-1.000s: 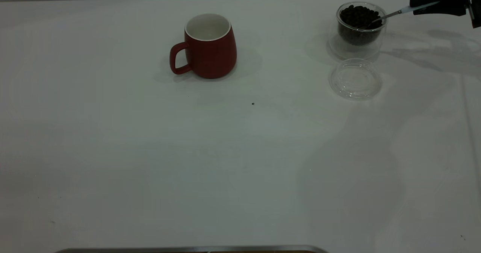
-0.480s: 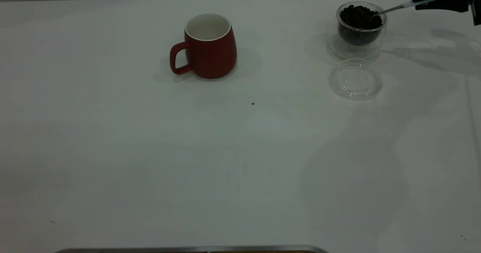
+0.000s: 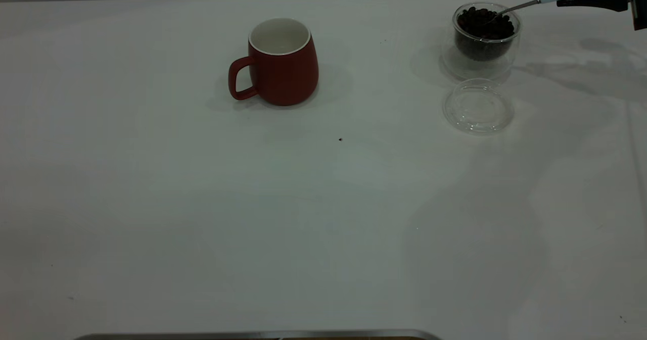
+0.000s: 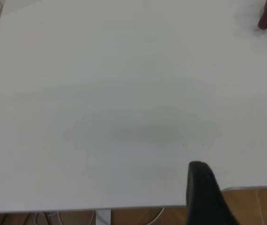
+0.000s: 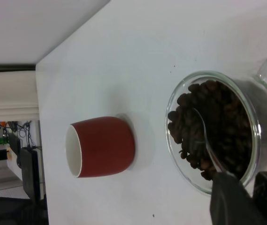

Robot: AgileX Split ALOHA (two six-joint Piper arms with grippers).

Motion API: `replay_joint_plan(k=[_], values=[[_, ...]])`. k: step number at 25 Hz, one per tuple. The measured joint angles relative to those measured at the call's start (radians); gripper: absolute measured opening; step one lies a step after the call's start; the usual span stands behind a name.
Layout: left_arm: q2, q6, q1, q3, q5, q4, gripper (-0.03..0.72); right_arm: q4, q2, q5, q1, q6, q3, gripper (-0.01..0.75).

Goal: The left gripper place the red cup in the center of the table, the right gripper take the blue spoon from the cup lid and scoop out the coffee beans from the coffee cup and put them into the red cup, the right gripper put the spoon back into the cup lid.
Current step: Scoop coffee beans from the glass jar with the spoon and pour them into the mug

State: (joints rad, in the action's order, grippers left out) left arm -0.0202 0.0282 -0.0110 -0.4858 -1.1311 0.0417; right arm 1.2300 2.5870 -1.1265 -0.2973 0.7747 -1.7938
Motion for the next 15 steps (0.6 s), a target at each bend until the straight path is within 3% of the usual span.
replay_joint_plan(k=[15], values=[[0.000,0.000,0.000,0.000,0.000,0.000,0.444,0.046,0.000,-0.019,0.000,0.023,0.000,0.102]])
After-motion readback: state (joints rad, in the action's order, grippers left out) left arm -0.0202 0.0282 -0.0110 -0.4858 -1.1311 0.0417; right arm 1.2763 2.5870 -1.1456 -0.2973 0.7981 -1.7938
